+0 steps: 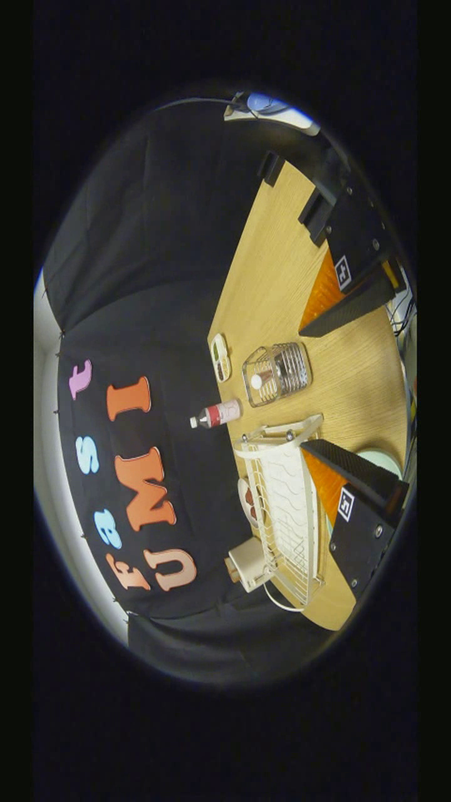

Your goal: Take the plate from the dish rack, then take the spoon from the basket and place it into the plate.

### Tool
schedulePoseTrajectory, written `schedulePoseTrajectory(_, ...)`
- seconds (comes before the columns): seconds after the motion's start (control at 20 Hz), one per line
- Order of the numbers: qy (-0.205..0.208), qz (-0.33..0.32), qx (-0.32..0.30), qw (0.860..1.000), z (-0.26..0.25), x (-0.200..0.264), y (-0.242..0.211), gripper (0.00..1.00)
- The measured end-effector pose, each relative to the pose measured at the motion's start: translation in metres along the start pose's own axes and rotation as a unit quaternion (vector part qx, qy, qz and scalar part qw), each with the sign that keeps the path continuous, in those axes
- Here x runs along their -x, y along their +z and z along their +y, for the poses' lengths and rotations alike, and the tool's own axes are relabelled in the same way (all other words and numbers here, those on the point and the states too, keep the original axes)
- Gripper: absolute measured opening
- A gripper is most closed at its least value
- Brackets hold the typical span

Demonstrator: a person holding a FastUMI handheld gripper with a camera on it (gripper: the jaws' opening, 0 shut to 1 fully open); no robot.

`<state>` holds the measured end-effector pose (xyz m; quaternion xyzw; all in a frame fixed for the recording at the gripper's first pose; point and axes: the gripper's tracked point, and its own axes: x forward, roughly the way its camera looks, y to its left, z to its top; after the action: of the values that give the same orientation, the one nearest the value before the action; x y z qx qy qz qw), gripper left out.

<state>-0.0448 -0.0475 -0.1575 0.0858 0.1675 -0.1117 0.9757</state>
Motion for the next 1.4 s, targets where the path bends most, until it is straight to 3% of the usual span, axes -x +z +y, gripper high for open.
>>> schedulePoseTrajectory(0.25,-0.018,-0.023,0.012,0.999,-0.017,-0.012,0.028,0.98)
schedulePoseTrajectory(0.45,-0.031,-0.066,0.064,0.995,-0.020,-0.024,0.059,0.97)
schedulePoseTrajectory(0.55,-0.017,-0.081,0.077,0.994,-0.011,-0.028,0.067,0.98)
schedulePoseTrajectory(0.95,-0.005,-0.126,0.126,0.984,0.011,-0.062,0.069,0.98)
schedulePoseTrajectory(1.25,-0.036,-0.136,0.179,0.974,0.005,-0.081,0.059,0.98)
schedulePoseTrajectory(1.35,-0.036,-0.146,0.182,0.972,0.007,-0.085,0.060,0.87)
schedulePoseTrajectory(1.4,-0.034,-0.146,0.184,0.971,0.010,-0.087,0.059,0.73)
